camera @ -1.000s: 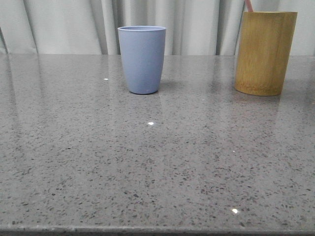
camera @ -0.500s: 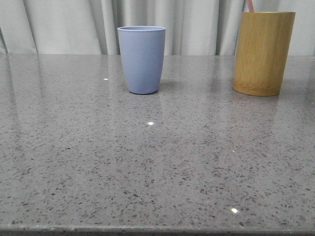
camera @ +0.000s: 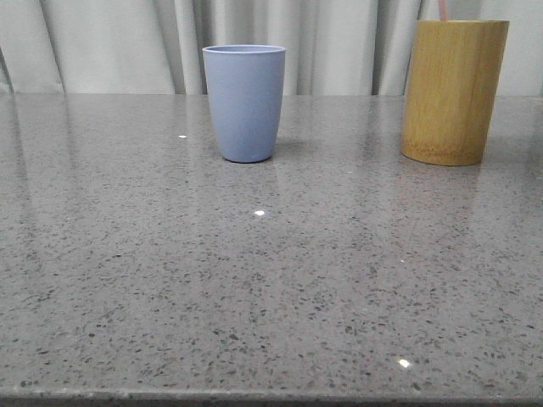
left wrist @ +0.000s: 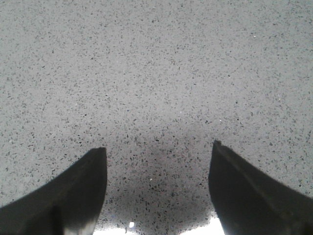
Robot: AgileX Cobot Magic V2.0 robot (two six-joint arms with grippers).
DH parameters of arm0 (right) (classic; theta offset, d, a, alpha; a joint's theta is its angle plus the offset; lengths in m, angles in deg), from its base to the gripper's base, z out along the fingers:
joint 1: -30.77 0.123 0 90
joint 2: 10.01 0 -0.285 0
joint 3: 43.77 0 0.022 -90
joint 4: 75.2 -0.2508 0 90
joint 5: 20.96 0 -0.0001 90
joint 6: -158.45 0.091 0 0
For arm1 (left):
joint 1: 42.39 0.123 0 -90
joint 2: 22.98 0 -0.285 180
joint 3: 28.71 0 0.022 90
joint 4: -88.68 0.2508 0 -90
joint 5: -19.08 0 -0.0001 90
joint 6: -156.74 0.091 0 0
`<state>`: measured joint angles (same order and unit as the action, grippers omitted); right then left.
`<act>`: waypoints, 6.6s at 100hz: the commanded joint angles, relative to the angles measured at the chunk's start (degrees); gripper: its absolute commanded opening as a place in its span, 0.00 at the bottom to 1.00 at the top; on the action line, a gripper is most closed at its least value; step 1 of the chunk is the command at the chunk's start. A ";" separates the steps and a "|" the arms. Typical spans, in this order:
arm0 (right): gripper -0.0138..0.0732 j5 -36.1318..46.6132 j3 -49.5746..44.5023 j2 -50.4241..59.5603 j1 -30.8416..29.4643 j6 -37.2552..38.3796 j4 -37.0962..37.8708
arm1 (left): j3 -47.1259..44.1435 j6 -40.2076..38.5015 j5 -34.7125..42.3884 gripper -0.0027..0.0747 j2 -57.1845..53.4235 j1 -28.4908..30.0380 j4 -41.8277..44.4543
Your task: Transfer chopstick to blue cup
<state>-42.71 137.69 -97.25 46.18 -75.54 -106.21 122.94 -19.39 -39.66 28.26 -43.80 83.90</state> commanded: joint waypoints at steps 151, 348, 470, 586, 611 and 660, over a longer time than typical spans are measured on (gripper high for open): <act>0.08 -5.73 22.51 -16.78 7.92 3.36 -24.75 | 1.29 -0.70 3.10 0.61 -0.25 0.04 -1.19; 0.47 -5.48 5.42 3.01 -4.61 3.98 -17.78 | 1.29 -0.70 3.10 0.60 -0.25 0.04 -1.19; 0.48 -14.34 -35.36 56.82 -20.46 33.54 14.93 | 1.29 -0.70 3.20 0.60 -0.25 0.04 -2.71; 0.08 -22.49 -35.36 56.88 -20.46 33.54 14.88 | 1.29 -0.70 3.29 0.42 -0.25 0.04 -2.73; 0.08 -22.49 -35.36 56.88 -20.46 33.54 14.88 | 1.29 -0.70 3.29 0.01 -0.25 0.04 -2.73; 0.08 -22.49 -35.36 56.88 -20.46 33.54 14.88 | 1.29 -0.70 3.29 0.01 -0.25 0.04 -2.73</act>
<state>-69.10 100.95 -39.93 26.14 -41.88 -91.06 122.94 -19.39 -39.66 28.26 -43.80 82.08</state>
